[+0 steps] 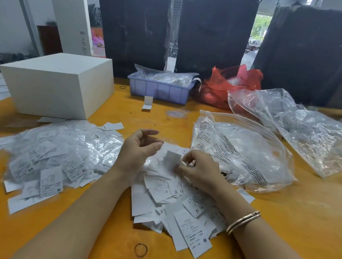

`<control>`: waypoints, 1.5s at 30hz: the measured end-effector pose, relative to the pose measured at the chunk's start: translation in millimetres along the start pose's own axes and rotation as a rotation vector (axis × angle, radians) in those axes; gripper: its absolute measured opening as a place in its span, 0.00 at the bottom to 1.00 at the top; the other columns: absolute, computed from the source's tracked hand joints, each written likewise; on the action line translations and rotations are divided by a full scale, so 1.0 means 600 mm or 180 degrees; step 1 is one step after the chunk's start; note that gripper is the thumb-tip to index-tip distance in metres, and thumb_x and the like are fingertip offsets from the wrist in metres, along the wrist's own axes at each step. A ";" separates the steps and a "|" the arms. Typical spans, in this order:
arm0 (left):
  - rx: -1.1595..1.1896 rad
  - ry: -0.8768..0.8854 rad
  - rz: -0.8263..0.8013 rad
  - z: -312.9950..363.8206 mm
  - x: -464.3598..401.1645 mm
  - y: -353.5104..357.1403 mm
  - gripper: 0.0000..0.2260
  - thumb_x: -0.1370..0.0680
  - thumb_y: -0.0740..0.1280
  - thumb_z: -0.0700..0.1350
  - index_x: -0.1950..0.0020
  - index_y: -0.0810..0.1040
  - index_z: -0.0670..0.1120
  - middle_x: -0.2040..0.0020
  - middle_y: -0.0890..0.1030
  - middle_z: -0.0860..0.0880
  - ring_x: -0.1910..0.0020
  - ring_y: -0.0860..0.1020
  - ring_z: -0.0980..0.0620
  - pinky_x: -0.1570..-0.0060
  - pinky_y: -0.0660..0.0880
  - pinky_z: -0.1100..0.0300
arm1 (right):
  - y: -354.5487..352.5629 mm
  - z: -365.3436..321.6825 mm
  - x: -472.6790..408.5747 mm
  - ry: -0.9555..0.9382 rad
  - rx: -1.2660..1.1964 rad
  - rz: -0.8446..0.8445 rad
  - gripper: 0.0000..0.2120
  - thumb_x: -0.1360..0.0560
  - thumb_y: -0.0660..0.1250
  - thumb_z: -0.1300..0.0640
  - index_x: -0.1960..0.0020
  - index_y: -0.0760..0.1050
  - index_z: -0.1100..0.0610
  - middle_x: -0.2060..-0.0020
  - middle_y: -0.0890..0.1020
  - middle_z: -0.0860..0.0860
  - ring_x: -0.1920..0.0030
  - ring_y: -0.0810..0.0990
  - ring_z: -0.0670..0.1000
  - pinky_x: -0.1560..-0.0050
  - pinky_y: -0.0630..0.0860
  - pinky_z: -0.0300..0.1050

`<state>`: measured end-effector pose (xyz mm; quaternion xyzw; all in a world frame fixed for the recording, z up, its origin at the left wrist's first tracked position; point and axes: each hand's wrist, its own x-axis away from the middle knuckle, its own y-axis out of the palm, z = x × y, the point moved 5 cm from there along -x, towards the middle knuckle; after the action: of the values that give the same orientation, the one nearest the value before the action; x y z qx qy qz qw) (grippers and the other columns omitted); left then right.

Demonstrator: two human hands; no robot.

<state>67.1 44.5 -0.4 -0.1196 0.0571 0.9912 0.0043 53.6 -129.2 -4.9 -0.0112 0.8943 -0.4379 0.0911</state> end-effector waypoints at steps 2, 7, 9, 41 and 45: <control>0.0021 0.0002 0.0003 -0.001 0.000 0.000 0.11 0.27 0.70 0.35 0.48 0.77 0.48 0.59 0.81 0.49 0.59 0.79 0.57 0.60 0.75 0.68 | -0.003 0.004 0.000 0.0105 -0.0459 0.0039 0.08 0.29 0.70 0.52 0.63 0.72 0.50 0.66 0.75 0.43 0.61 0.73 0.46 0.51 0.71 0.50; 0.0069 -0.0037 -0.0010 -0.004 0.000 0.000 0.10 0.27 0.71 0.37 0.49 0.78 0.48 0.67 0.80 0.56 0.63 0.79 0.60 0.62 0.75 0.69 | -0.010 0.006 0.001 0.0071 -0.0627 0.0245 0.11 0.25 0.68 0.53 0.63 0.79 0.57 0.69 0.79 0.50 0.66 0.75 0.48 0.60 0.71 0.44; 0.0142 -0.0092 -0.0041 -0.005 0.000 0.001 0.10 0.27 0.71 0.38 0.49 0.78 0.48 0.67 0.79 0.57 0.64 0.79 0.60 0.63 0.75 0.68 | -0.012 0.007 0.004 0.0050 -0.0821 0.0422 0.09 0.25 0.67 0.56 0.61 0.81 0.57 0.69 0.80 0.50 0.68 0.75 0.46 0.62 0.70 0.42; -0.0282 -0.0374 -0.0841 0.009 0.023 0.033 0.12 0.34 0.72 0.54 0.58 0.82 0.49 0.63 0.82 0.54 0.63 0.77 0.61 0.60 0.72 0.67 | -0.027 -0.035 0.020 -0.0887 -0.1632 0.0380 0.07 0.27 0.69 0.55 0.61 0.80 0.58 0.68 0.79 0.50 0.68 0.74 0.44 0.66 0.71 0.34; -0.0182 -0.0272 -0.0686 0.011 0.021 0.029 0.09 0.33 0.70 0.54 0.60 0.83 0.50 0.63 0.83 0.53 0.63 0.77 0.60 0.59 0.73 0.67 | -0.032 -0.025 0.017 -0.0645 -0.2347 0.0382 0.12 0.25 0.62 0.69 0.52 0.78 0.54 0.56 0.78 0.49 0.57 0.77 0.45 0.57 0.74 0.36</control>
<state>52.9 27.6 5.2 -0.0827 0.0153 0.9904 0.1098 39.9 -130.2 17.5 -0.0340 0.9773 -0.0775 0.1943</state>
